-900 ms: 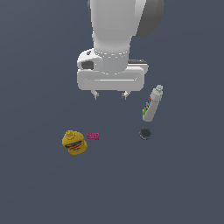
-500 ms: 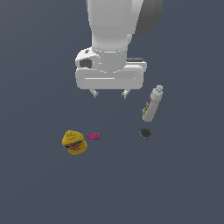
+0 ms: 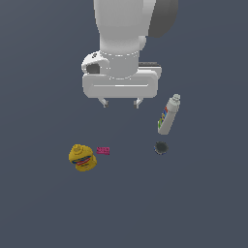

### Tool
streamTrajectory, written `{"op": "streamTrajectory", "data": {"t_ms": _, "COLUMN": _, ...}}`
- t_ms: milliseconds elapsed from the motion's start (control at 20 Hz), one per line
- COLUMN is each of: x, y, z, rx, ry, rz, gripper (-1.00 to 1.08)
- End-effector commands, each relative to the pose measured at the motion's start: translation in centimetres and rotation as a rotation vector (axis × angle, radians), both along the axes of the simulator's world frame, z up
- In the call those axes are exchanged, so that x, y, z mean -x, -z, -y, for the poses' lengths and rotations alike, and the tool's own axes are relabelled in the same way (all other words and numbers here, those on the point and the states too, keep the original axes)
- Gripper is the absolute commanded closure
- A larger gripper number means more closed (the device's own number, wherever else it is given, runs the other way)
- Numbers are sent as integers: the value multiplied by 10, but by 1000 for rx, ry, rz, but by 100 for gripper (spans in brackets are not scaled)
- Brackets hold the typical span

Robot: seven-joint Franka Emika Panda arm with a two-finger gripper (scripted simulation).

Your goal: Pick up a designated object from a clutter of objects.

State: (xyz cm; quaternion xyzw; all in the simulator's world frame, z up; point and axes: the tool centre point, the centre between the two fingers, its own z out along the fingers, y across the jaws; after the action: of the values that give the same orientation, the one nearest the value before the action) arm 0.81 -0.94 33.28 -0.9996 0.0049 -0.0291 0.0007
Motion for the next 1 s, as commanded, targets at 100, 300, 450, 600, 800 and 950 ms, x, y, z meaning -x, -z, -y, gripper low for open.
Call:
{"op": "streamTrajectory", "data": {"t_ms": 100, "x": -2, "y": 6, "z": 3, "rx": 6, "ry": -29, "rz": -2, "gripper": -92}}
{"op": "streamTrajectory", "data": {"t_ms": 300, "x": -4, "y": 14, "z": 7, "rx": 15, "ry": -76, "rz": -5, "gripper": -92}}
{"op": "streamTrajectory", "data": {"t_ms": 450, "x": -6, "y": 23, "z": 12, "rx": 24, "ry": -123, "rz": -9, "gripper": -92}}
{"op": "streamTrajectory", "data": {"t_ms": 600, "x": -8, "y": 34, "z": 17, "rx": 34, "ry": -181, "rz": -13, "gripper": -92}}
{"op": "streamTrajectory", "data": {"t_ms": 800, "x": -12, "y": 51, "z": 26, "rx": 48, "ry": -274, "rz": -21, "gripper": -92}}
{"op": "streamTrajectory", "data": {"t_ms": 950, "x": -14, "y": 65, "z": 32, "rx": 57, "ry": -349, "rz": -28, "gripper": -92}}
